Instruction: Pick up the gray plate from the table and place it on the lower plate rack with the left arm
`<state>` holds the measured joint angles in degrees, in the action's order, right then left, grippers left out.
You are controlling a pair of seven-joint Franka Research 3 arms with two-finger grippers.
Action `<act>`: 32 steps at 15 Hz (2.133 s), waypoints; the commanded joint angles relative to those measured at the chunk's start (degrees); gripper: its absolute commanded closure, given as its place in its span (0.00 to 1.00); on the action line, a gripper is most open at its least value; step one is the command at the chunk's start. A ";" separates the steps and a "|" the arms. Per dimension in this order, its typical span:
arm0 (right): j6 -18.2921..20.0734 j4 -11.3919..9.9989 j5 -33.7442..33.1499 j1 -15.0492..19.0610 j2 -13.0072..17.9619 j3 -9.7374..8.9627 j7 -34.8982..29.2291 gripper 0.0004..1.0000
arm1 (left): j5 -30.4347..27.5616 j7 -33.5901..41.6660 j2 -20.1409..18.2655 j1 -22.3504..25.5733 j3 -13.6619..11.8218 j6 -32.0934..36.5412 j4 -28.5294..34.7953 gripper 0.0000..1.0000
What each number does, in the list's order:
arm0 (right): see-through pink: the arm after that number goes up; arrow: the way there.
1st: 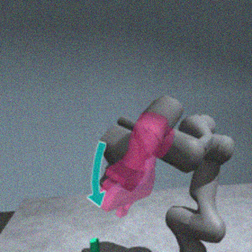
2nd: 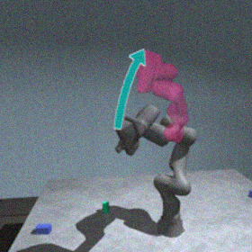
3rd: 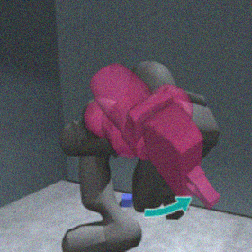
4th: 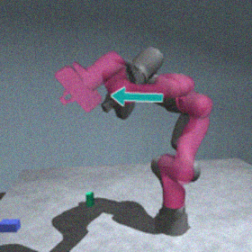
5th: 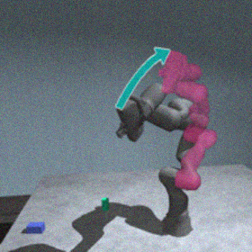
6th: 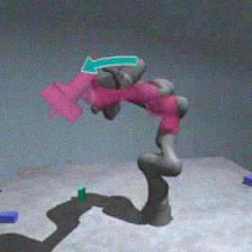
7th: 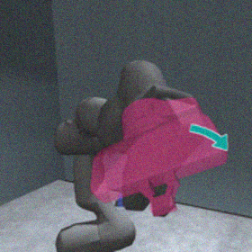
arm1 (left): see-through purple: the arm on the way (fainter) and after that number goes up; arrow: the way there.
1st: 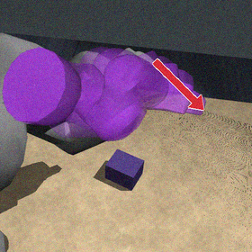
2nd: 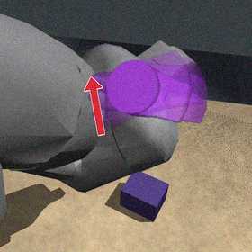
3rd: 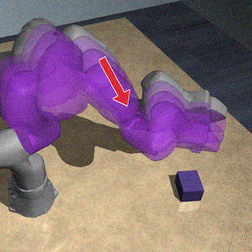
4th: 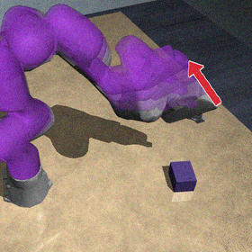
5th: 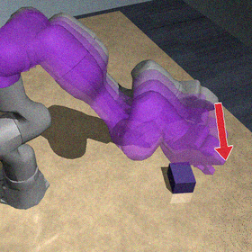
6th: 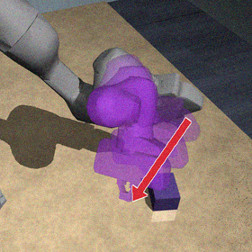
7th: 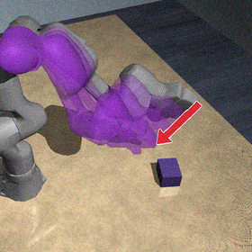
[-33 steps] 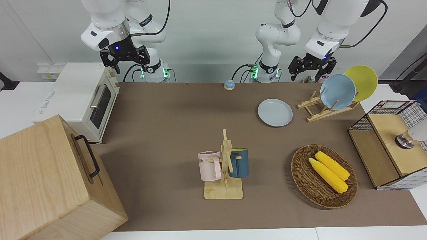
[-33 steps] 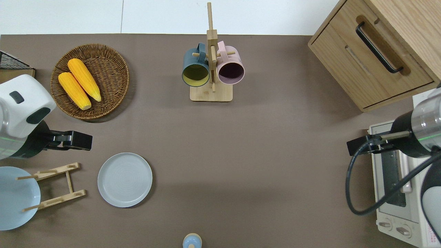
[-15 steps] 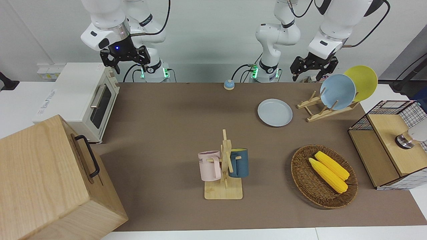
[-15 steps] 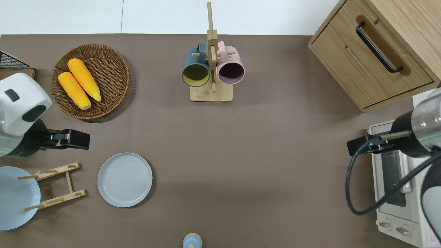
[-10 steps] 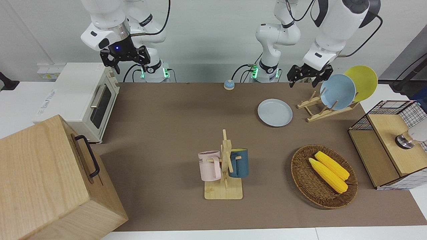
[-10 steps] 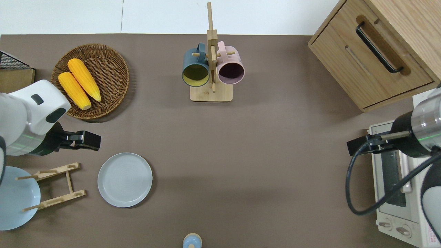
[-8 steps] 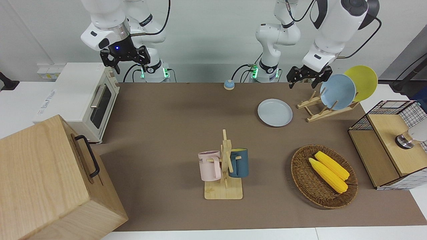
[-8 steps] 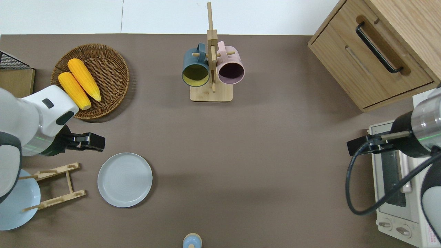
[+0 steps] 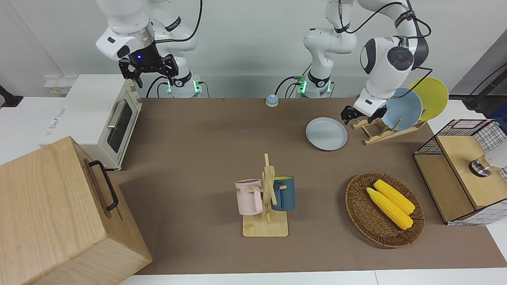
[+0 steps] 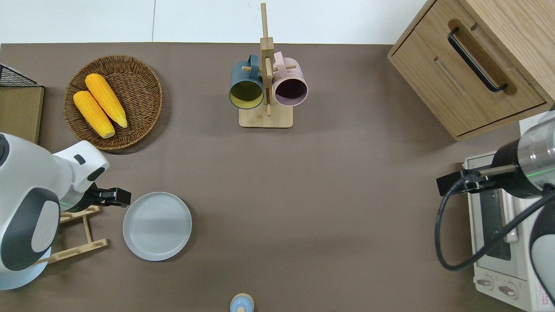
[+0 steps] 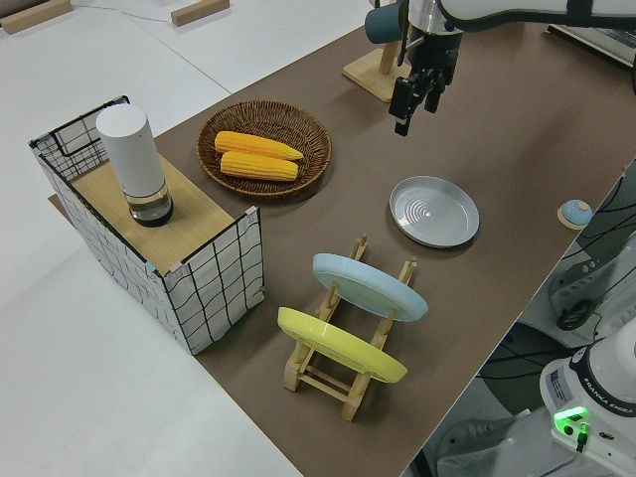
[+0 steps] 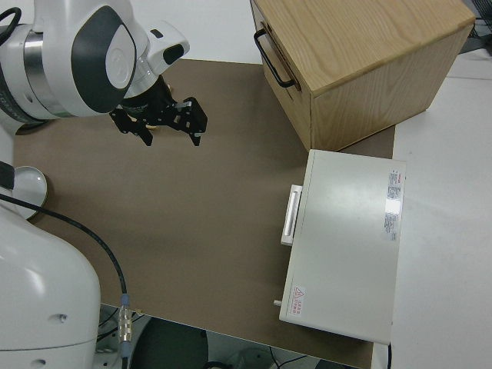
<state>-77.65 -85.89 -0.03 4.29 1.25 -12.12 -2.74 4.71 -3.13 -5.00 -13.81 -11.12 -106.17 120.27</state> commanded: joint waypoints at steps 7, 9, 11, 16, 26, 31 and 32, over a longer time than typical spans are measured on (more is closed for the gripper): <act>0.83 0.37 0.21 1.42 0.24 -1.15 -0.34 0.01 | 1.09 0.23 0.33 -0.16 -2.42 -11.34 13.23 0.01; 0.83 0.37 0.21 1.51 0.24 -1.15 -0.43 0.01 | 1.00 -0.38 2.70 -0.16 -2.33 -11.34 13.85 0.01; 0.83 0.37 0.21 1.42 0.24 -1.15 -0.34 0.01 | 0.65 -1.17 5.43 -0.07 -2.42 -12.12 13.76 0.01; 0.83 0.37 0.21 1.51 0.24 -1.15 -0.42 0.01 | 0.39 -1.26 8.77 -0.07 -2.33 -13.97 13.76 0.05; 0.83 0.37 0.21 1.51 0.24 -1.15 -0.43 0.01 | -1.28 -4.34 7.02 -0.51 -2.42 -4.34 5.00 1.00; 0.83 0.37 0.21 1.42 0.24 -1.15 -0.43 0.01 | -0.14 -5.83 5.70 -0.51 -2.42 9.12 -6.09 1.00; 0.83 0.37 0.21 1.51 0.24 -1.15 -0.43 0.01 | 1.86 -8.36 5.01 -0.60 -2.42 12.10 -7.76 1.00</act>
<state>-77.65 -85.89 -0.03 4.29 1.25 -12.12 -2.74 4.13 -7.48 0.89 -13.90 -13.17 -100.44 116.82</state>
